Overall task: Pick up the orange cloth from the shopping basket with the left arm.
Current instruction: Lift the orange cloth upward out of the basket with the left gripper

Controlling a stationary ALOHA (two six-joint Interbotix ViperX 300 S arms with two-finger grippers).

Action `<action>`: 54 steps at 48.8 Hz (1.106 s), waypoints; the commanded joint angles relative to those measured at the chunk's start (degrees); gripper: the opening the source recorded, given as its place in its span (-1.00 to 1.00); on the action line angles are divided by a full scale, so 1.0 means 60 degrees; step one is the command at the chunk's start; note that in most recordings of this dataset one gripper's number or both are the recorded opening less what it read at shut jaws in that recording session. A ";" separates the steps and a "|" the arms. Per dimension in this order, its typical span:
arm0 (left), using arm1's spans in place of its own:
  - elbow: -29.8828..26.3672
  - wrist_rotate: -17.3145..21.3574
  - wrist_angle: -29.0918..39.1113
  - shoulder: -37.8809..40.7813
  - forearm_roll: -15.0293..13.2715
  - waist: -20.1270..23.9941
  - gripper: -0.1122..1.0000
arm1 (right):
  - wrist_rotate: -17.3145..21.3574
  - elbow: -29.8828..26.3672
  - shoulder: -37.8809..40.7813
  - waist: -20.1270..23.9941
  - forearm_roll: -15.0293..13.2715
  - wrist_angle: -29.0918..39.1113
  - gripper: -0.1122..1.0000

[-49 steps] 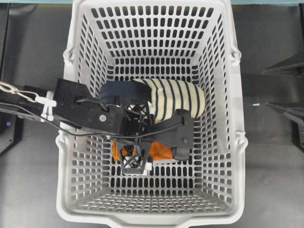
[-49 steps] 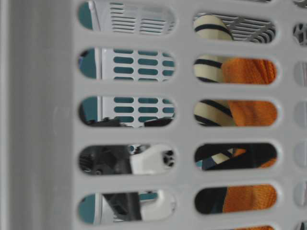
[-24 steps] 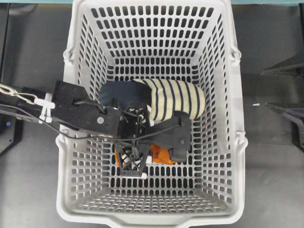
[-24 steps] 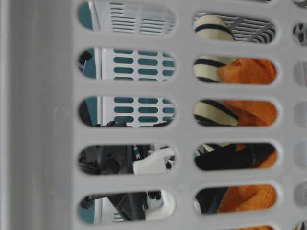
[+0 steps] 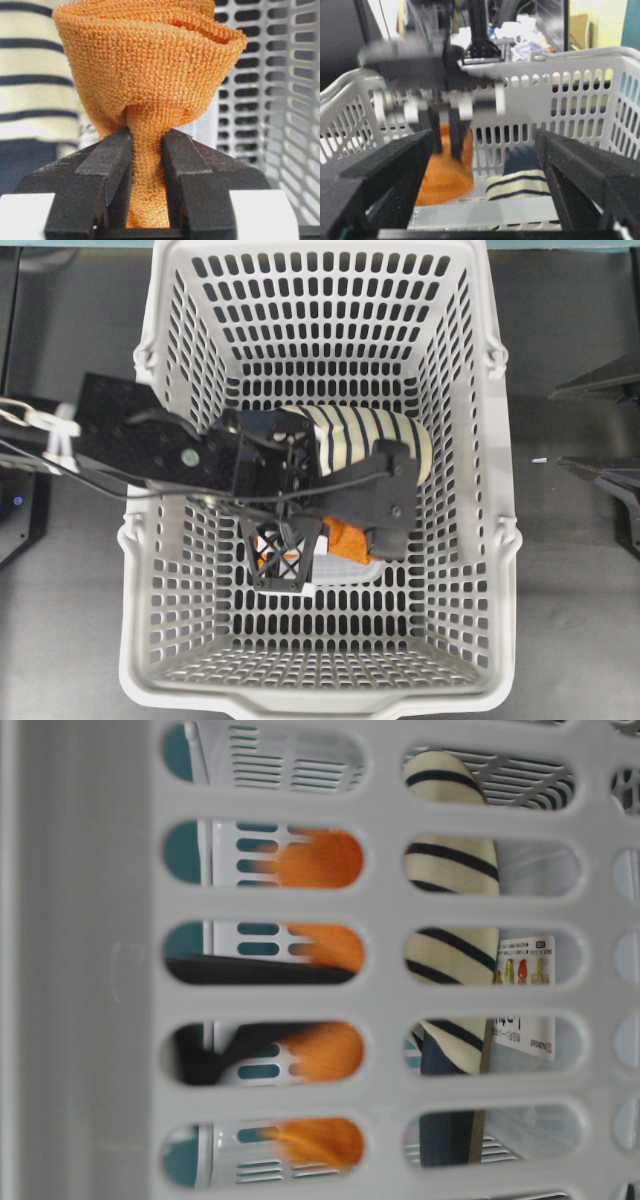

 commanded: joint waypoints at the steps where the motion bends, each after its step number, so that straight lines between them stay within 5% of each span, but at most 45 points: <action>1: -0.1230 0.0103 0.0732 -0.0469 0.0029 -0.0015 -0.52 | 0.0015 -0.0073 0.0073 -0.0029 0.0029 -0.0044 0.60; 23: -0.4688 0.0293 0.4277 -0.0234 0.0029 -0.0015 -0.52 | 0.0015 -0.0073 -0.0029 -0.0015 0.0029 -0.0059 0.60; 54: -0.4805 0.0308 0.4849 -0.0029 0.0029 -0.0015 -0.52 | -0.0015 -0.0073 -0.0073 -0.0015 0.0029 -0.0059 0.60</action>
